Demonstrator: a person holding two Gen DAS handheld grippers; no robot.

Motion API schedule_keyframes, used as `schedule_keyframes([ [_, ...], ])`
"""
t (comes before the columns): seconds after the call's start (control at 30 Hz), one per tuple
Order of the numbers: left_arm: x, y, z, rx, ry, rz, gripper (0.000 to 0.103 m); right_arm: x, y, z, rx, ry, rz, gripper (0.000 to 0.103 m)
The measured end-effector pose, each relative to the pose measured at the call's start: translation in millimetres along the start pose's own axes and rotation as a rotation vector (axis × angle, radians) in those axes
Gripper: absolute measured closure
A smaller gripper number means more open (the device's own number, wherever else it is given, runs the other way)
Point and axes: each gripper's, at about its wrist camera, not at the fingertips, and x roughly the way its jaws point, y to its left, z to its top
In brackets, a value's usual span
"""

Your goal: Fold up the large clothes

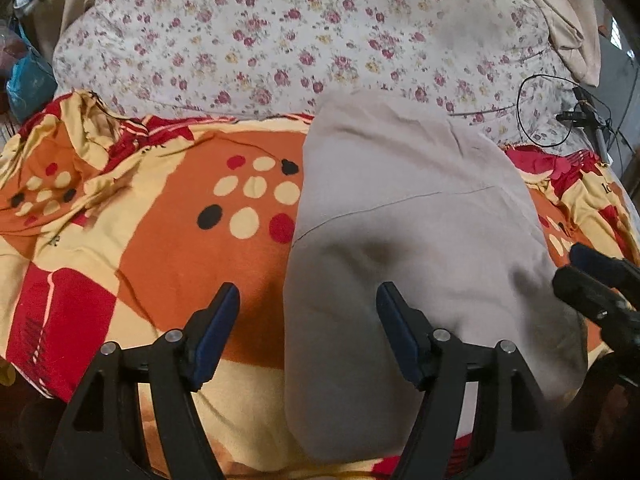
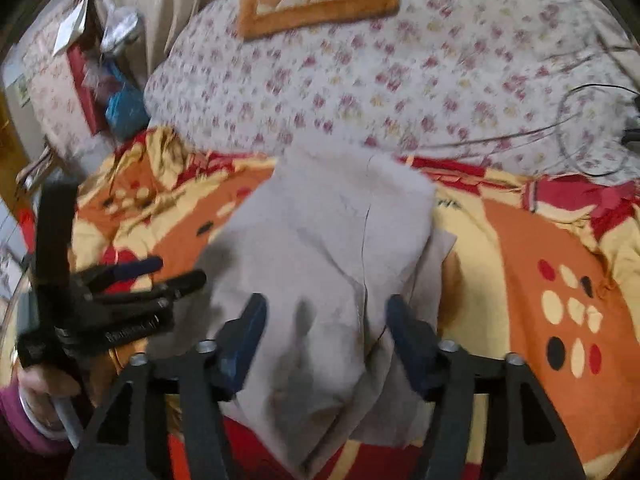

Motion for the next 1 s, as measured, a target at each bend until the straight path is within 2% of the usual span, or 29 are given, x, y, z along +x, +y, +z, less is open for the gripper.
schedule_keyframes([
  [0.13,-9.1,0.4,-3.0,-0.001,-0.036,0.029,0.033,-5.1,8.5,1.7,0.022,-0.023,-0.043,0.029],
  [0.23,-15.7,0.5,-5.1,0.007,-0.067,0.054,0.033,-1.8,14.4,-0.3,0.001,-0.029,-0.108,0.029],
  [0.3,-19.4,1.1,-6.3,0.007,-0.082,0.064,0.033,-0.2,14.3,-1.5,0.009,-0.027,-0.121,0.028],
  [0.47,-25.3,3.6,-6.6,-0.01,-0.112,0.071,0.033,-0.4,12.8,-3.0,0.031,-0.027,-0.129,0.024],
  [1.0,-30.8,2.4,-7.5,-0.011,-0.141,0.087,0.033,6.8,12.8,-4.9,0.051,-0.01,-0.133,0.023],
])
